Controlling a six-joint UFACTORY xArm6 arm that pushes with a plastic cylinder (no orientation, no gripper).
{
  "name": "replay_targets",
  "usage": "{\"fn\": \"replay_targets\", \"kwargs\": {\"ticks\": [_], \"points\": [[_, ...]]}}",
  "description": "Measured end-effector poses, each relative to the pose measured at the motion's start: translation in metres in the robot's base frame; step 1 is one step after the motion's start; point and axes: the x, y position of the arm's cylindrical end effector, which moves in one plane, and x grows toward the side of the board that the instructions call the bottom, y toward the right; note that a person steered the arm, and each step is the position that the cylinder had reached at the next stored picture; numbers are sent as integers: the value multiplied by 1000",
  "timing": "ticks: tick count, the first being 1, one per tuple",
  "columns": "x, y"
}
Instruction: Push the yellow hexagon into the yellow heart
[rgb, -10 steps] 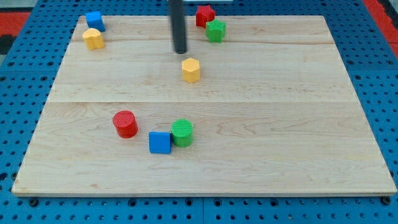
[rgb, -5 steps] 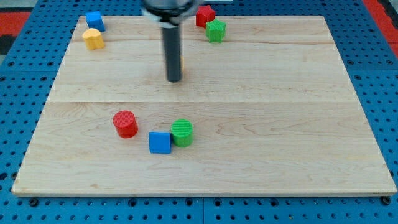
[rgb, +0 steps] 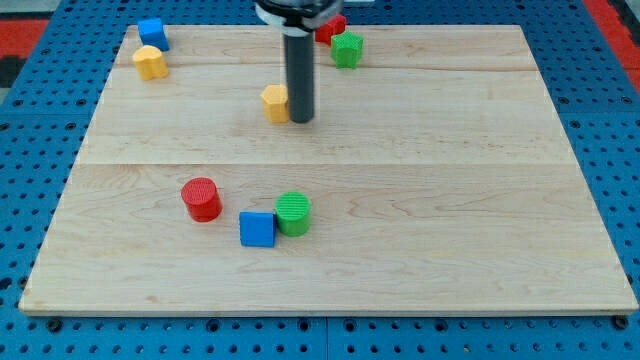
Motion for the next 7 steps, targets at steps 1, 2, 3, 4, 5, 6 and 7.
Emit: {"fn": "replay_targets", "kwargs": {"ticks": [1,2,3,4,5,6,7], "points": [[-22,-55],[-46,-84],[-70,-51],[-77,-78],[-77,-143],[-76,-104],[-73,-47]]}}
